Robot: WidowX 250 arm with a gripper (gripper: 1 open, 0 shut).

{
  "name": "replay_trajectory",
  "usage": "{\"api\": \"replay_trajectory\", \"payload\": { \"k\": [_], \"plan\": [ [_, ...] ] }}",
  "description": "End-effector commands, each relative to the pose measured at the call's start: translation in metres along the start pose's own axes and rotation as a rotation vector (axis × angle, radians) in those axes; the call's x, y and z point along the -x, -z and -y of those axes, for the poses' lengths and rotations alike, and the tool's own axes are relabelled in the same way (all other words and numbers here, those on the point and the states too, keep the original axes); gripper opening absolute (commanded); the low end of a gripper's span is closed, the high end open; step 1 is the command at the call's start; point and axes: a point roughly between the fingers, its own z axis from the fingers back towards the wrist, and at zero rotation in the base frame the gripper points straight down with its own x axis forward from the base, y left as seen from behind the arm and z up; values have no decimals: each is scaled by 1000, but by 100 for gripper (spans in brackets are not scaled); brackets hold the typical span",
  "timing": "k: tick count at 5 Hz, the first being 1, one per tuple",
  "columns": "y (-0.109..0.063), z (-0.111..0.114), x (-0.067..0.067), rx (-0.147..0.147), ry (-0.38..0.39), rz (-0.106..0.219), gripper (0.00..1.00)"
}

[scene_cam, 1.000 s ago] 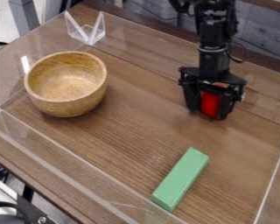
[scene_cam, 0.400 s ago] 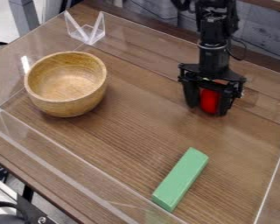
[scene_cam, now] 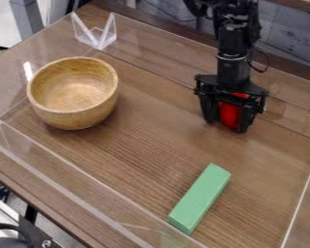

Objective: Move the red fruit to the right

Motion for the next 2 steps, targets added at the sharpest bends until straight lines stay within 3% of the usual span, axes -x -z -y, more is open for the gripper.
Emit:
{"api": "replay_trajectory", "payload": {
  "k": [1, 2],
  "plan": [
    [-28, 8, -1, -11, 49, 45, 100],
    [-38, 19, 3, -18, 102, 39, 100]
  ]
}}
